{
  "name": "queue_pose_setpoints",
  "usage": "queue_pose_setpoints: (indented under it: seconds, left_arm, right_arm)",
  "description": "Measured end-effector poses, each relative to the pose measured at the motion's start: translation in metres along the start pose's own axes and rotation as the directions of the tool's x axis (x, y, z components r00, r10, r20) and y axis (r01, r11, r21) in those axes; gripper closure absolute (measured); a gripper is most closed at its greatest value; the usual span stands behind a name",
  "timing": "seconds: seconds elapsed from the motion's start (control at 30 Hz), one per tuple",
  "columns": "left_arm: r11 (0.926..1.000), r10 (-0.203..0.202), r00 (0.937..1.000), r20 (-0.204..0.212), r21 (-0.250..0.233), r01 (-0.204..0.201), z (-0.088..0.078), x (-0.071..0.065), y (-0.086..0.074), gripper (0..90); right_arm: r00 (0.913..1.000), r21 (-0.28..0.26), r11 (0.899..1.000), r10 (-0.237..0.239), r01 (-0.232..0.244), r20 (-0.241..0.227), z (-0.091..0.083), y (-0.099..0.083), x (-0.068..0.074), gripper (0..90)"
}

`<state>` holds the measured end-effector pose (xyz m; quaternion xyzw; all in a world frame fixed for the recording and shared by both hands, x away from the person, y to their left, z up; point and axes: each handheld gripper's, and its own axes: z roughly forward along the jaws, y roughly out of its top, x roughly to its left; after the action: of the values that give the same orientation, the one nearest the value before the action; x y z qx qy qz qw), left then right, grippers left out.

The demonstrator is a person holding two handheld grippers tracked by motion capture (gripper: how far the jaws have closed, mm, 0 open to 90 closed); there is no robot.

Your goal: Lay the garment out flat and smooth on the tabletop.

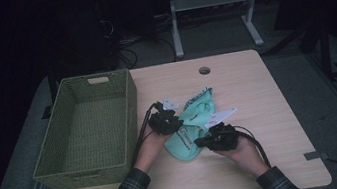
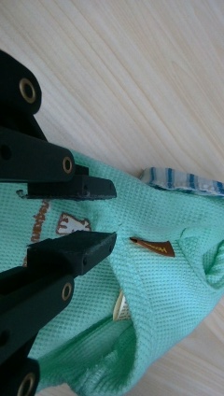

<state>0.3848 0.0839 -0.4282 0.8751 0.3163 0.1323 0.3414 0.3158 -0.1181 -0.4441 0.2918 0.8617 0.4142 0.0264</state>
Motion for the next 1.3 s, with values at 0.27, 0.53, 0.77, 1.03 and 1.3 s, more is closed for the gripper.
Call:
queue_pose_setpoints:
  seconds: [0.27,0.53,0.77,1.03,1.3]
  left_arm:
    - [0.9999,-0.009,0.9999,0.012,-0.01,0.009,-0.002,-0.004,0.001,70.9]
    - [0.9999,-0.001,0.9998,0.02,-0.012,0.002,-0.004,-0.006,0.002,69.6]
    - [0.9997,0.024,0.9988,0.042,-0.009,-0.024,-0.003,-0.014,0.005,67.9]
    - [0.9992,0.038,0.9963,0.077,-0.011,-0.037,0.007,-0.028,0.01,65.6]
    - [0.9954,0.096,0.9899,0.105,-0.011,-0.095,0.016,-0.051,0.015,61.2]
  right_arm:
    - [0.9988,0.078,0.996,-0.035,0.038,-0.033,0.031,0.0,0.015,89.8]
    - [0.9986,0.122,0.991,-0.045,0.048,-0.027,0.025,-0.012,0.014,89.8]
    - [0.9991,0.146,0.989,-0.04,0.037,0.017,-0.003,-0.03,0.004,89.7]
    - [0.9973,0.156,0.988,-0.025,0.014,0.069,-0.028,-0.048,-0.009,89.6]
    - [0.9933,0.161,0.987,0.001,-0.02,0.116,-0.045,-0.058,-0.023,89.6]
